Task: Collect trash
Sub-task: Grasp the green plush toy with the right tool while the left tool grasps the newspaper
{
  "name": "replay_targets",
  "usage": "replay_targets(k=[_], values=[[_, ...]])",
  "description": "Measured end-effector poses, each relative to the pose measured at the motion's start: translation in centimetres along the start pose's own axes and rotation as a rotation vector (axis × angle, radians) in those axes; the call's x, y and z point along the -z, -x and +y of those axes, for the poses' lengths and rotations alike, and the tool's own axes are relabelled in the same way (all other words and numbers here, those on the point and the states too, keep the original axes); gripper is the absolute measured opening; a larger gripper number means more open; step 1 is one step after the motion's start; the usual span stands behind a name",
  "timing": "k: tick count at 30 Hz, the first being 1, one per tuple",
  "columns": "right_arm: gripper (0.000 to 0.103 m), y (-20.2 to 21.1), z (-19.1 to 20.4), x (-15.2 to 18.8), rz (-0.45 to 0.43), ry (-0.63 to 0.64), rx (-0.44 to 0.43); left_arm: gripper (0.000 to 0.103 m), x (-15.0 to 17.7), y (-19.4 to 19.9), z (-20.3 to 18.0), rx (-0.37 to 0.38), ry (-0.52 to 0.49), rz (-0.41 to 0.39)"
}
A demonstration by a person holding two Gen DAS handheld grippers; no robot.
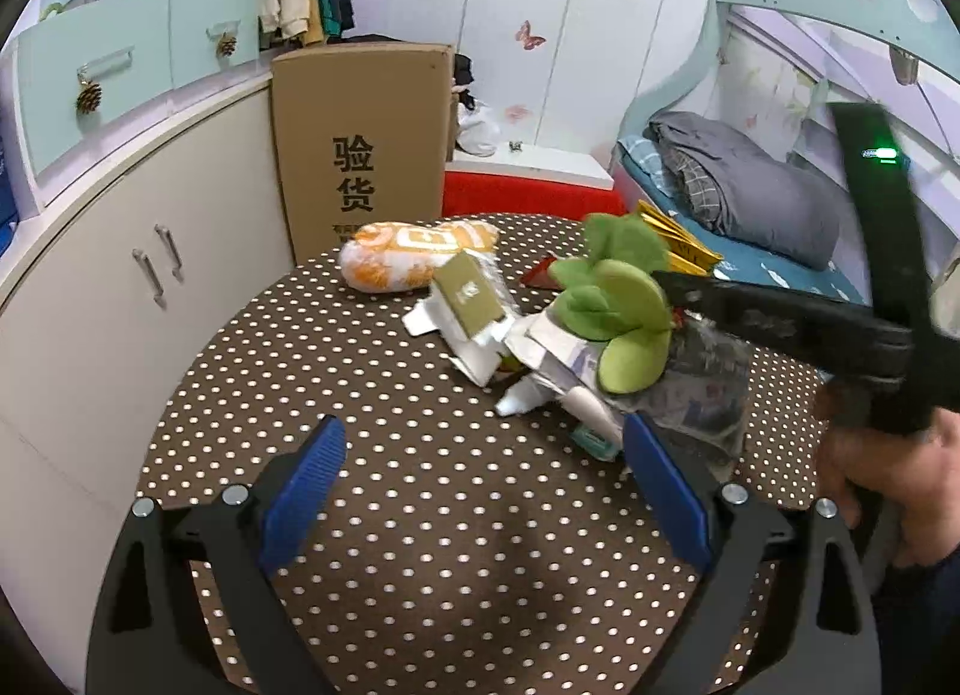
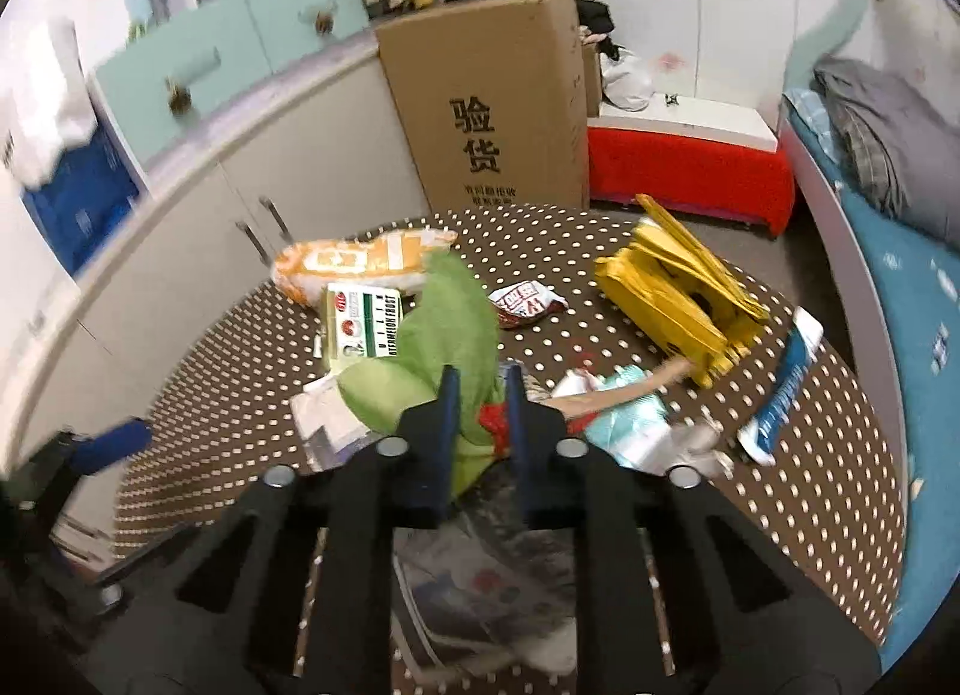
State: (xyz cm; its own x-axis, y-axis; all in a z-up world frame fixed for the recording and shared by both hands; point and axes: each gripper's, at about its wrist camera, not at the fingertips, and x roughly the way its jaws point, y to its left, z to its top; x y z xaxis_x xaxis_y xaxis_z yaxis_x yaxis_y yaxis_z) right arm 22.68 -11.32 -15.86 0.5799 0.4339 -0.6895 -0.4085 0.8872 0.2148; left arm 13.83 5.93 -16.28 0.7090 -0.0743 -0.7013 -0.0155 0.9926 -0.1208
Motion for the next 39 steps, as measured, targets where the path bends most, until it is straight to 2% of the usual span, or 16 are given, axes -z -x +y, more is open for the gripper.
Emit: replay_targets(k=[7, 13, 16, 21, 23, 24, 25, 28, 31, 32, 33, 34, 36, 39], values=[[0.010, 4.4, -2.7, 1.9, -0.051, -0.079, 0.015, 0.091, 0.5, -0.6, -3.7, 0.051, -0.068, 0.004], [0.010, 8.1, -5.8, 4.5, -0.098, -0.180, 0.075, 0.091, 1.4, -1.0, -7.0, 0.075, -0.178, 0.012], [0.010, 9.4, -7.3, 5.9, -0.095, -0.216, 0.106, 0.091, 1.7, -1.4, -9.0, 0.079, -0.249, 0.005], [0.011, 9.1, -8.5, 7.1, -0.056, -0.229, 0.120, 0.091, 1.8, -2.5, -11.2, 0.064, -0.328, 0.008], [0.040, 8.6, -8.0, 6.6, -0.061, -0.213, 0.098, 0.091, 1.9, -2.9, -11.5, 0.064, -0.331, 0.019], [0.074, 8.4, -7.5, 6.1, -0.084, -0.194, 0.086, 0.091, 2.1, -3.0, -11.5, 0.066, -0.330, 0.023], [0.077, 8.1, -7.0, 5.4, -0.102, -0.173, 0.062, 0.091, 2.3, -3.1, -11.4, 0.067, -0.329, 0.029], [0.077, 6.4, -5.9, 3.4, -0.102, -0.152, -0.001, 0.091, 2.6, -3.1, -10.9, 0.057, -0.328, 0.037], [0.076, 3.2, -4.7, 1.3, -0.060, -0.108, -0.029, 0.091, 2.4, -3.1, -10.4, 0.059, -0.319, 0.039], [0.071, 1.9, -4.5, 0.9, -0.032, -0.096, -0.024, 0.091, 2.3, -3.1, -10.3, 0.058, -0.321, 0.037], [0.041, 1.0, -4.6, 0.8, -0.003, -0.102, -0.042, 0.091, 2.2, -3.1, -10.3, 0.056, -0.325, 0.034], [0.016, 0.5, -4.9, 0.8, 0.017, -0.129, -0.066, 0.091, 2.1, -3.2, -10.3, 0.054, -0.332, 0.030], [0.016, 1.5, -5.8, 1.4, -0.022, -0.183, -0.092, 0.091, 2.0, -3.3, -10.4, 0.055, -0.345, 0.028], [0.015, 4.4, -7.2, 2.7, -0.078, -0.233, -0.068, 0.091, 2.0, -3.8, -10.8, 0.049, -0.380, 0.026]])
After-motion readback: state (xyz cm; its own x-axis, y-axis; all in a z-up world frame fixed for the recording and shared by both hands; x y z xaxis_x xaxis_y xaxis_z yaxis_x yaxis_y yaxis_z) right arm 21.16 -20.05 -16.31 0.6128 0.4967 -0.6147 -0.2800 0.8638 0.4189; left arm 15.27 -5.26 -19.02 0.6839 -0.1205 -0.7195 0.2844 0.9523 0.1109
